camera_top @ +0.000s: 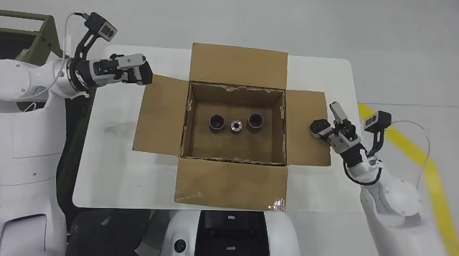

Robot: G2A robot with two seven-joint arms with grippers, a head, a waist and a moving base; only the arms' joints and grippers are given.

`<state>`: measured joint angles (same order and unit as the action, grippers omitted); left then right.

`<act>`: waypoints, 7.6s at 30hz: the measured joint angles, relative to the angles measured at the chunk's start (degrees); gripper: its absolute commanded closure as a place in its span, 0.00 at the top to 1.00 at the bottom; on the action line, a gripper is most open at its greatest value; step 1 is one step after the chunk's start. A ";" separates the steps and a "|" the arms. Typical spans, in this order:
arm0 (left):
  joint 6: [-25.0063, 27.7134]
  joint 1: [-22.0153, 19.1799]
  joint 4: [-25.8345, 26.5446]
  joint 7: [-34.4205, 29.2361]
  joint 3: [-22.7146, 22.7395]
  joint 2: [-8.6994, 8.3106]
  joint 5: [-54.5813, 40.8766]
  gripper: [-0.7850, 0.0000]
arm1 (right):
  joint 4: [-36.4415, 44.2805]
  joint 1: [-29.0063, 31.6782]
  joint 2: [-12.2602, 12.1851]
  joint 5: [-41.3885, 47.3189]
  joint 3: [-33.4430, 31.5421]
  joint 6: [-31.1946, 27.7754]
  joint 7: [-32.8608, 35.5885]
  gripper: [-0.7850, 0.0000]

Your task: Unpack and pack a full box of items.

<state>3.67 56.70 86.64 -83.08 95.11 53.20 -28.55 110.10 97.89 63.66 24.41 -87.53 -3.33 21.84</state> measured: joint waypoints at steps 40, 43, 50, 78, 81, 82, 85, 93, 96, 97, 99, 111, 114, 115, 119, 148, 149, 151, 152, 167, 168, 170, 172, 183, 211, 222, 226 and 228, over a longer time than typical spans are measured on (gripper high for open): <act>-0.82 -3.64 -7.22 -1.40 1.75 -1.67 -1.26 1.00 | -0.18 -8.91 1.67 -11.44 8.98 5.01 -5.61 1.00; -0.82 -3.64 -7.22 -1.40 1.75 -1.67 -1.26 1.00 | 4.81 -8.01 1.50 -14.66 8.94 7.59 -5.20 1.00; -0.82 -3.64 -7.22 -1.40 1.75 -1.67 -1.26 1.00 | 11.02 -10.44 1.44 -25.20 13.90 15.28 -2.36 1.00; -0.82 -3.64 -7.22 -1.40 1.75 -1.67 -1.26 1.00 | 9.15 -23.57 2.18 -44.15 27.16 28.63 8.45 1.00; -0.82 -3.64 -7.22 -1.40 1.75 -1.67 -1.26 1.00 | 8.32 -23.53 2.13 -47.05 28.08 28.85 8.21 1.00; -0.82 -3.64 -7.22 -1.40 1.75 -1.67 -1.26 1.00 | 8.18 -23.81 2.16 -48.30 28.60 29.06 8.46 1.00; -0.82 -3.64 -7.22 -1.40 1.75 -1.67 -1.26 1.00 | 7.63 -26.18 2.34 -53.67 31.41 30.20 10.97 1.00; -0.82 -3.64 -7.22 -1.40 1.75 -1.67 -1.26 1.00 | 3.23 -37.00 4.18 -68.51 42.39 35.25 21.86 1.00; -0.82 -3.64 -7.22 -1.40 1.75 -1.67 -1.26 1.00 | 1.05 -39.85 5.11 -70.49 44.96 36.31 24.03 1.00; -0.82 -3.64 -7.22 -1.40 1.75 -1.67 -1.26 1.00 | 0.30 -40.60 5.40 -70.59 45.48 36.68 24.64 1.00; -0.82 -3.64 -7.22 -1.40 1.75 -1.67 -1.26 1.00 | -1.44 -42.17 6.04 -70.63 46.37 37.75 25.94 1.00; -0.82 -3.64 -7.22 -1.40 1.75 -1.67 -1.26 1.00 | -9.11 -46.82 8.06 -72.32 48.04 41.95 34.65 1.00; -0.82 -3.64 -7.22 -1.40 1.75 -1.67 -1.26 1.00 | -10.47 -47.49 8.45 -71.78 47.94 42.06 36.23 1.00; -0.82 -3.64 -7.22 -1.40 1.75 -1.67 -1.26 1.00 | -10.76 -47.57 8.56 -71.55 47.78 42.08 36.38 1.00; -0.82 -3.64 -7.22 -1.40 1.75 -1.67 -1.26 1.00 | -12.10 -47.65 8.98 -71.02 47.20 42.41 36.29 1.00; -0.82 -3.64 -7.22 -1.40 1.75 -1.67 -1.26 1.00 | -23.91 -50.64 13.72 -71.13 49.45 47.36 34.48 0.72; -0.82 -3.64 -7.22 -1.40 1.75 -1.67 -1.26 1.00 | -24.18 -50.67 13.84 -71.14 49.47 47.38 34.50 0.72; -0.82 -3.64 -7.22 -1.40 1.75 -1.67 -1.26 1.00 | -24.82 -50.79 14.12 -71.10 49.55 47.44 34.50 0.71; -0.82 -3.64 -7.22 -1.40 1.75 -1.67 -1.26 1.00 | -25.07 -50.86 14.25 -71.10 49.58 47.51 34.48 0.70; -0.82 -3.64 -7.22 -1.40 1.75 -1.67 -1.26 1.00 | -27.10 -50.87 15.84 -73.00 49.91 49.02 34.63 0.06; -0.82 -3.64 -7.22 -1.40 1.75 -1.67 -1.26 1.00 | -27.05 -50.85 15.90 -73.18 49.88 49.06 34.66 0.00; -0.82 -3.64 -7.22 -1.40 1.75 -1.67 -1.26 1.00 | -26.81 -50.77 15.99 -73.76 49.84 49.20 34.75 0.00; -0.82 -3.64 -7.22 -1.40 1.75 -1.67 -1.26 1.00 | -26.27 -50.55 16.01 -74.61 49.76 49.43 35.00 0.00; -0.82 -3.64 -7.22 -1.40 1.75 -1.67 -1.26 1.00 | -18.79 -47.22 15.33 -80.85 48.43 49.46 36.30 0.00; -0.82 -3.64 -7.22 -1.40 1.75 -1.67 -1.26 1.00 | 10.08 -34.56 12.34 -92.72 37.08 39.04 43.98 0.00; -0.82 -3.64 -7.22 -1.40 1.75 -1.67 -1.26 1.00 | 16.96 -29.11 11.30 -96.35 28.62 36.11 45.18 0.00; -0.82 -3.64 -7.22 -1.40 1.75 -1.67 -1.26 1.00 | 17.95 -27.57 11.06 -95.97 24.86 35.39 45.52 0.00; -0.82 -3.64 -7.22 -1.40 1.75 -1.67 -1.26 1.00 | 18.18 -26.82 10.94 -95.45 22.63 35.08 45.64 0.00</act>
<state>2.85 53.06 79.43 -84.49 96.86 51.53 -29.80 128.28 71.07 74.60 -71.03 -64.90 31.76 67.47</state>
